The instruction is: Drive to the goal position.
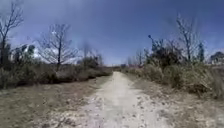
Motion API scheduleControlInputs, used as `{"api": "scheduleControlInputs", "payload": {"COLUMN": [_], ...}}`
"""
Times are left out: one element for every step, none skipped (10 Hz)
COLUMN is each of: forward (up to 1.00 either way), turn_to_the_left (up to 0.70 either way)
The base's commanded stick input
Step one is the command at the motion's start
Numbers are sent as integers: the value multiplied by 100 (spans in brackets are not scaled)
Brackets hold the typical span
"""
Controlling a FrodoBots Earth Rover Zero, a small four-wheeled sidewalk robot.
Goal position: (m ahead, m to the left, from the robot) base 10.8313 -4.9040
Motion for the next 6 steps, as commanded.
{"api": "scheduleControlInputs", "payload": {"forward": [70,70,70,70,70,70], "turn_to_the_left": [-15,-28,0,0,0,0]}}
